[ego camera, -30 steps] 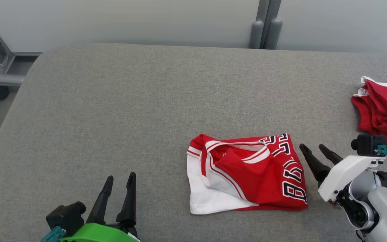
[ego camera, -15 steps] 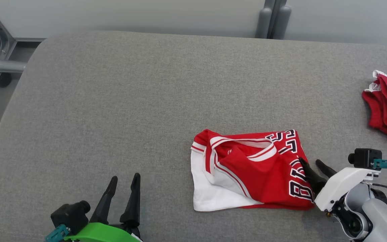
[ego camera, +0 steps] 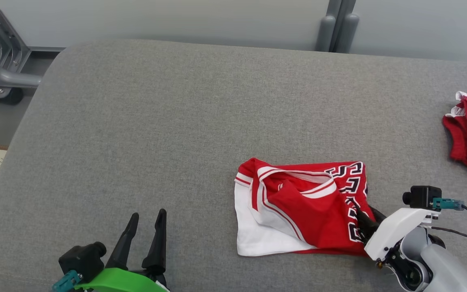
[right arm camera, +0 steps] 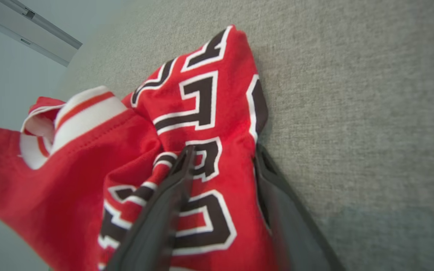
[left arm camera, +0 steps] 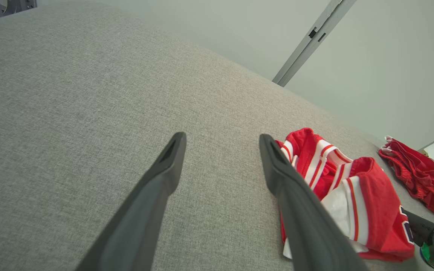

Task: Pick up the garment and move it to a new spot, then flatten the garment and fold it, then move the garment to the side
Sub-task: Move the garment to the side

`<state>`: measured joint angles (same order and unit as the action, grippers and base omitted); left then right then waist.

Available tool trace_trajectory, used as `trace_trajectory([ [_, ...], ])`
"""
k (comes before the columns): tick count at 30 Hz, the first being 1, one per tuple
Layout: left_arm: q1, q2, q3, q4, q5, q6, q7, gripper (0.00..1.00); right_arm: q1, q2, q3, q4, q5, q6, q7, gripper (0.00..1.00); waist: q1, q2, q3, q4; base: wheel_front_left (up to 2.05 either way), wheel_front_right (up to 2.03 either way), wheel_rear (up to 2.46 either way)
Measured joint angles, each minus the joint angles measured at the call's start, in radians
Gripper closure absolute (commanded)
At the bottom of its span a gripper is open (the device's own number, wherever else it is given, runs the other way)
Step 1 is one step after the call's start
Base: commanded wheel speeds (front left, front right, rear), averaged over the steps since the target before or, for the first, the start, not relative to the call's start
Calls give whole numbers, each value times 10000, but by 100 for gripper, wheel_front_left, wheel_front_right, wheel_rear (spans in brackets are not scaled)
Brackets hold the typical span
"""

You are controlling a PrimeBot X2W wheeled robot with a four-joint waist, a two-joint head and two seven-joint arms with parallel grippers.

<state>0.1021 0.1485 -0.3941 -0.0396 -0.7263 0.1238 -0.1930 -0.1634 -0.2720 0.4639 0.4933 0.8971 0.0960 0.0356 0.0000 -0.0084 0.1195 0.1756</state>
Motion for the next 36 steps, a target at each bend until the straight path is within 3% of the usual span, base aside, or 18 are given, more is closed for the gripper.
trace_trajectory([
  [1,0,8,4,4,2,0,2,0,-32,36,38,65,0,8,0,98,0,0,-8,-7,0,0,0],
  [2,0,13,6,4,2,0,10,0,-73,102,61,146,0,10,0,100,0,0,-17,-16,0,0,0],
  [9,2,36,81,8,2,0,44,0,-492,90,111,157,-105,119,-366,100,0,0,-80,-109,0,0,0],
  [18,18,-4,255,48,0,0,27,0,-1042,-903,-63,-660,-548,180,-813,100,0,0,-270,-458,0,0,0],
  [36,61,-130,178,75,-12,2,-61,0,-2060,-1998,-313,-1902,-635,184,-502,100,0,0,-678,-1314,0,0,0],
])
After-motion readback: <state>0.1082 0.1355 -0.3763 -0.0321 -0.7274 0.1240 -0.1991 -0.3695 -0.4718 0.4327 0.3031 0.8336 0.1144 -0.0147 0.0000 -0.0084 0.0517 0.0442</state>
